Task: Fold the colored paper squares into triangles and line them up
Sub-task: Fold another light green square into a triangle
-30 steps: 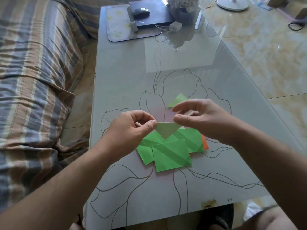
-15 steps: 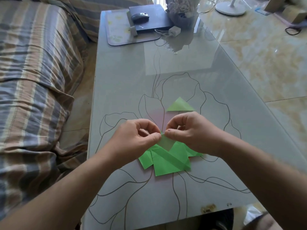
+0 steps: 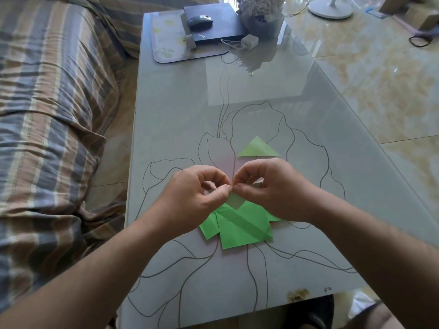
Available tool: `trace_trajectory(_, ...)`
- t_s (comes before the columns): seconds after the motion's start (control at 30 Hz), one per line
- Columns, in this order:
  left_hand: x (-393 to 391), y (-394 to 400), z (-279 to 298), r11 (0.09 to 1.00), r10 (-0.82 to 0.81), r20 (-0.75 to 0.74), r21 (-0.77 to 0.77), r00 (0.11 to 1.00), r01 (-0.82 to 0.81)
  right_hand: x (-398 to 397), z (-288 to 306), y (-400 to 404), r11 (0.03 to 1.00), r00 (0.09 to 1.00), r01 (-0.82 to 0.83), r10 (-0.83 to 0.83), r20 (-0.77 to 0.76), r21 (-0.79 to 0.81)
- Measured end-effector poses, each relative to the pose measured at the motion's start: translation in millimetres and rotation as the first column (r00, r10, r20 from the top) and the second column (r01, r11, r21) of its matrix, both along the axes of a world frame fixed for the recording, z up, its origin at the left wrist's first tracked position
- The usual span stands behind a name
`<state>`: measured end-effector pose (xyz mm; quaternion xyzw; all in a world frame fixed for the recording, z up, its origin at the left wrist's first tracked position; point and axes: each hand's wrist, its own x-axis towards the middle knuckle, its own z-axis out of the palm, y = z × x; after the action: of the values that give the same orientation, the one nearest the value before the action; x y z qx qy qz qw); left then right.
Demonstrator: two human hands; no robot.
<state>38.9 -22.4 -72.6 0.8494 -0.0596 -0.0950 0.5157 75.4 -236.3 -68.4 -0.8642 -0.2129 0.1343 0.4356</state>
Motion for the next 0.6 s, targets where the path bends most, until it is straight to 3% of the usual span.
trace_trajectory(0.47, 4.3, 10.2, 7.1, 0.982, 0.003, 0.117, 0.188, 0.993, -0.025, 2.8, 5.6, -2.9, 0.998, 0.998, 0.067, -0.067, -0.019, 0.016)
trace_trajectory(0.6, 3.8, 10.0, 5.4, 0.997, 0.046, 0.018, 0.065, 0.999, -0.047, 2.6, 6.6, -3.3, 0.996, 0.996, 0.083, -0.083, -0.018, 0.012)
